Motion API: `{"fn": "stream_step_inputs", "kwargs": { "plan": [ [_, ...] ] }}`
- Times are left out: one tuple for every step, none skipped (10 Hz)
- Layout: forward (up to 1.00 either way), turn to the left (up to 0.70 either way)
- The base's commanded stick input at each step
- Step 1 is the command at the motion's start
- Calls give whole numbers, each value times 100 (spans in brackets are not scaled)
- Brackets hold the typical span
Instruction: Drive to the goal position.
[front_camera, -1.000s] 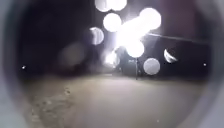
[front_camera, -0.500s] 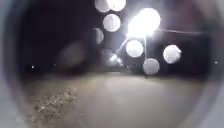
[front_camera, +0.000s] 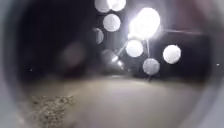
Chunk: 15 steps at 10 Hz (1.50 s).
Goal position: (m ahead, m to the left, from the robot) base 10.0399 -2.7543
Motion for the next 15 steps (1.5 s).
{"fn": "stream_step_inputs", "kwargs": {
  "plan": [
    [100,3],
    [100,1],
    [100,0],
    [100,0],
    [100,0],
    [100,0],
    [100,0],
    [100,0],
    [100,0],
    [100,0],
    [100,0],
    [100,-11],
    [100,-26],
    [100,-38],
    [100,-6]
  ]
}}
